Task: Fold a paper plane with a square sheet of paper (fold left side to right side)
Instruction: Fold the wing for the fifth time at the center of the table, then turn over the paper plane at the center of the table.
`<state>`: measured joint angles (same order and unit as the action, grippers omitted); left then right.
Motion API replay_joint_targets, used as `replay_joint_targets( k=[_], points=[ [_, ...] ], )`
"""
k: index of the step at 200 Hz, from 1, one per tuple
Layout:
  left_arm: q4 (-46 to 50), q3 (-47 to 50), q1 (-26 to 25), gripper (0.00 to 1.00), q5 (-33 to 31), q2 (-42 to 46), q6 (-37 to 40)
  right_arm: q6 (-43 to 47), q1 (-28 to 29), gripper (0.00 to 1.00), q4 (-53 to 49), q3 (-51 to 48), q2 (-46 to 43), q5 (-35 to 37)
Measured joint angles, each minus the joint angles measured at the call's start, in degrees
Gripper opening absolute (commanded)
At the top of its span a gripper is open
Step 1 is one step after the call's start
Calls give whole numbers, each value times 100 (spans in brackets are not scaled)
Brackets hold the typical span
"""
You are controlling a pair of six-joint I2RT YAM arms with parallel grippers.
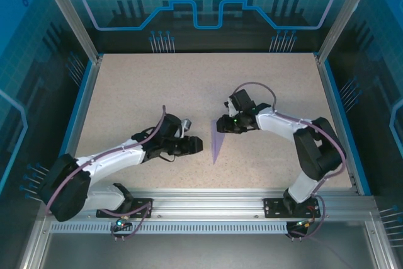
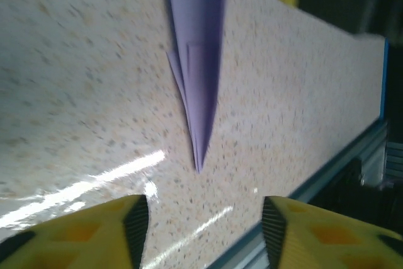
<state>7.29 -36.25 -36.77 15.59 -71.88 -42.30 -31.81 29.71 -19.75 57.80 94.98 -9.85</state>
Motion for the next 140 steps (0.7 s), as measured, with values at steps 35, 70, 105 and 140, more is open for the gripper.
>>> replay_joint_targets(
  k=[35, 70, 105, 140],
  points=[
    [229, -120, 203, 72, -704, 310, 66, -122, 437, 62, -297, 0, -380, 721],
    [280, -219, 212, 74, -1001, 328, 63, -293, 876, 63, -431, -4, -251, 1104],
    [304, -219, 212, 75, -1091, 328, 26, -407, 981, 43, -588, 92, 229, 1338],
    [343, -219, 212, 75, -1134, 328, 28, -476, 1012, 11, -684, 116, 297, 1399]
  ],
)
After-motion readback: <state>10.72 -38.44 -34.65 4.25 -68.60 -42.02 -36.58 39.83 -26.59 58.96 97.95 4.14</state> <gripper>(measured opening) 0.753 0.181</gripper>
